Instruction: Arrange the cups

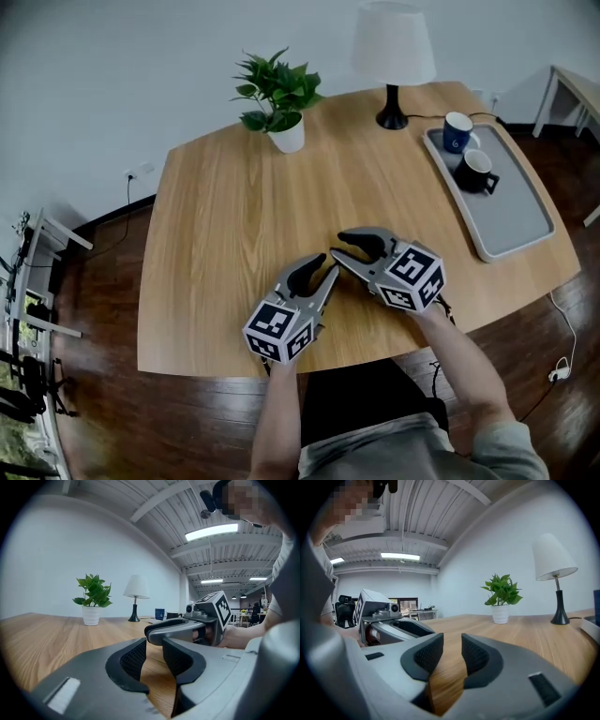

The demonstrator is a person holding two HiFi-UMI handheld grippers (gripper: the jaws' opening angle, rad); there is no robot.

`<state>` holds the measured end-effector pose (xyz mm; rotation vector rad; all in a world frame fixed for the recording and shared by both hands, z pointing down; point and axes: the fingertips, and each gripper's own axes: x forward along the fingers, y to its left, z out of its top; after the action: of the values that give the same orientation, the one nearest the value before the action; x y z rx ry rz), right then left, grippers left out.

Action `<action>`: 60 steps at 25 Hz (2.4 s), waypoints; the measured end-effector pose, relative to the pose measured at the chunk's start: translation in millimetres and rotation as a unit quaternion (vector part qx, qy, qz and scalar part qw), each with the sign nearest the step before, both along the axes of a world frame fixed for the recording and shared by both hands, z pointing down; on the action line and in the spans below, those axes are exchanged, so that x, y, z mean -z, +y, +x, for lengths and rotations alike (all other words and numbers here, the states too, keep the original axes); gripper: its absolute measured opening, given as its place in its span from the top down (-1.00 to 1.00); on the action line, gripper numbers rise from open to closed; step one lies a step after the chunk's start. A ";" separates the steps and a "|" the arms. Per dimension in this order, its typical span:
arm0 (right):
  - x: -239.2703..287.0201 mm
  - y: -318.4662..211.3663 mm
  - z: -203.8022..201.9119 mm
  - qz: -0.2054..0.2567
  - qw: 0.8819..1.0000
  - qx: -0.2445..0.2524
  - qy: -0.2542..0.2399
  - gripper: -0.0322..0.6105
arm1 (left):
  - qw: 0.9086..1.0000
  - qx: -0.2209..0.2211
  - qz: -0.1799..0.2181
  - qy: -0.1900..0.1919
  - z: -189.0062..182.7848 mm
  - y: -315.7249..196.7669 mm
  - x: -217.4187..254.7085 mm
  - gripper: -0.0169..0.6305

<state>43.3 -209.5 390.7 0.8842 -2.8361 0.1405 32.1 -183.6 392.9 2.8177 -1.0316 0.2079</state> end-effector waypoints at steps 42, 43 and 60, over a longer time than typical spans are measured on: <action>-0.6 3.4 0.2 -0.003 1.000 0.011 0.000 0.61 | 1.000 -0.002 0.001 -0.001 2.6 1.3 -0.6 0.59; -0.7 3.4 0.3 -0.003 1.000 0.011 0.000 0.61 | 1.000 -0.002 0.001 -0.001 2.7 1.2 -0.7 0.59; -1.1 1.6 -0.6 -0.004 1.000 0.011 -0.001 0.61 | 1.000 -0.002 0.001 -0.002 1.7 -0.5 -1.1 0.59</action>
<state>42.7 -207.9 391.8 0.8522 -2.8433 0.1482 33.9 -184.1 394.0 2.8222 -1.0265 0.2141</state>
